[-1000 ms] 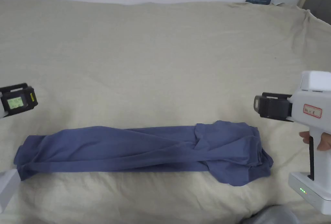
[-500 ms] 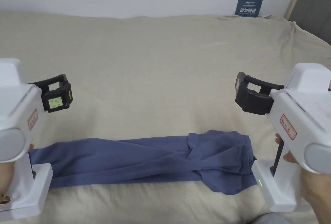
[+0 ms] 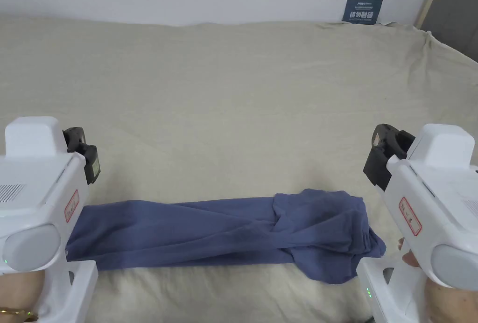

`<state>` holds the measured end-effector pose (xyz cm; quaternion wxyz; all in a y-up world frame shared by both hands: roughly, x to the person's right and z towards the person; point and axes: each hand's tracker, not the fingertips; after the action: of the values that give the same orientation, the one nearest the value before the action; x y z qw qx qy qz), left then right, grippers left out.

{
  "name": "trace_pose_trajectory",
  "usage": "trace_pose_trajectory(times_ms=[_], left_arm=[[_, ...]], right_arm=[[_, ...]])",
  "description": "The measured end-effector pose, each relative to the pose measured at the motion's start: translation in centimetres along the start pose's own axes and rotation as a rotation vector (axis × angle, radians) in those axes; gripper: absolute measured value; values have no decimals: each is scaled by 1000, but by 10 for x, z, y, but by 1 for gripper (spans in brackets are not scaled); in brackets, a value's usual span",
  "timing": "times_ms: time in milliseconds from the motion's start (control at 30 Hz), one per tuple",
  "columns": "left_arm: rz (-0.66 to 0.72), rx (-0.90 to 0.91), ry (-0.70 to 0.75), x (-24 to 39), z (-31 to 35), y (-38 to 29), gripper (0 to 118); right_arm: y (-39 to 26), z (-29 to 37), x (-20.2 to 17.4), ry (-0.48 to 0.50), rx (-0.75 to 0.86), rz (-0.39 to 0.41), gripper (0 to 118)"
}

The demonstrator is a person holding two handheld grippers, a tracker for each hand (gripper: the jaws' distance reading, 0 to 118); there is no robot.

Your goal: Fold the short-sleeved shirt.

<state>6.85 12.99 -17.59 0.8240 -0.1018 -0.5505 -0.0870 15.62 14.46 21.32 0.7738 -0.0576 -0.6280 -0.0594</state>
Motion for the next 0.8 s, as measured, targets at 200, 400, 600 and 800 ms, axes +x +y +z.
trace_pose_trajectory(times_ms=[200,400,600,800], left_arm=[[13,-23,-7,-1,0,-8,0],[21,-22,-10,2,3,-8,0],[13,-17,-7,4,5,-8,0],[12,-17,-10,7,5,-9,0]], right_arm=[[-5,4,-4,-4,-11,20,0],[-5,6,-7,2,-11,33,0],[-5,8,-11,10,-11,32,0],[-5,9,-12,16,-12,37,0]])
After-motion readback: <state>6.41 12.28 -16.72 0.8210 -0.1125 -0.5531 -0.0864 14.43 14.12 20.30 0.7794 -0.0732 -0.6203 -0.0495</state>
